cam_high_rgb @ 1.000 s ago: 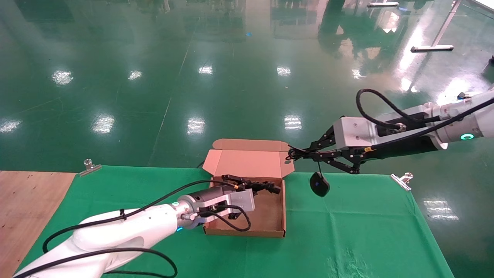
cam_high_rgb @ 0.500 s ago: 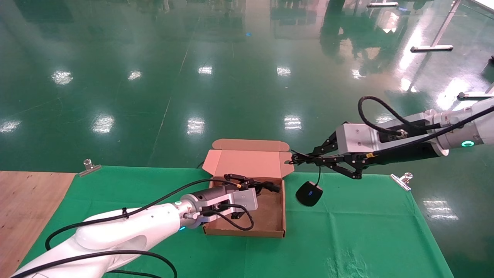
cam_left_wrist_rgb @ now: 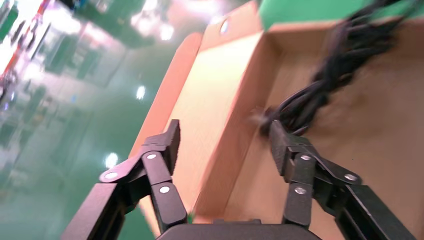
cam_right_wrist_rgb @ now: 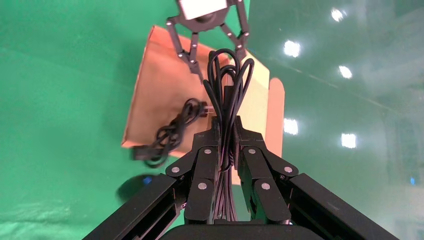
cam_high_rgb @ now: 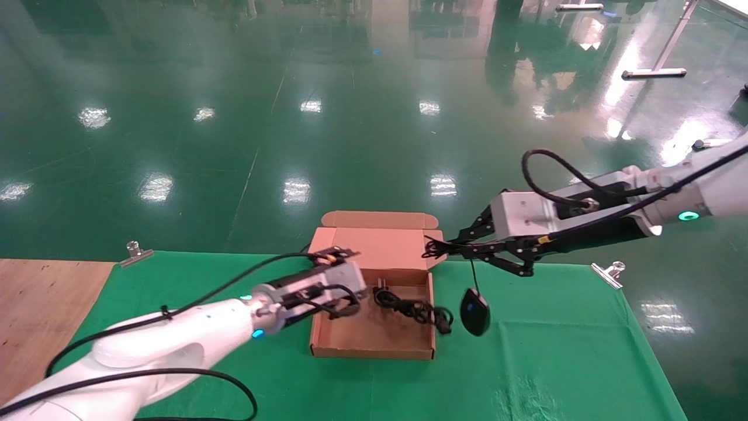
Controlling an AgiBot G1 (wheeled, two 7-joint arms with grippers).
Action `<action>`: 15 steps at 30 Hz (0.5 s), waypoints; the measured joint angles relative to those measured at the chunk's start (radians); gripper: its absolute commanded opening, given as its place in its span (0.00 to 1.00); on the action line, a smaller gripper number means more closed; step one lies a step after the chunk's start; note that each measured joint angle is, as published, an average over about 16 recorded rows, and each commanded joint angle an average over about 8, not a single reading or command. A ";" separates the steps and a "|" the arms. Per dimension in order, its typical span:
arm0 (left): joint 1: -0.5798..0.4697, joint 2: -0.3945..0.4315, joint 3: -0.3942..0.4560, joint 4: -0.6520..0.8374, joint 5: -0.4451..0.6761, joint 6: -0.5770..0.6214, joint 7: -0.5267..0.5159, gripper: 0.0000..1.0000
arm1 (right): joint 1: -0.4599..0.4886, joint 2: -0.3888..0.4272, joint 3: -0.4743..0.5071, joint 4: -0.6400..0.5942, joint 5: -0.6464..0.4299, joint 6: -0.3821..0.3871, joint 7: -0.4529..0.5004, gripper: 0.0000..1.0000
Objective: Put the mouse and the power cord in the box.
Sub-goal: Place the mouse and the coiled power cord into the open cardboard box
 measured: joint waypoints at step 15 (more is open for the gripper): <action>0.032 -0.317 -0.155 0.017 -0.240 0.502 0.044 1.00 | -0.050 -0.150 -0.029 0.107 -0.009 0.102 0.084 0.00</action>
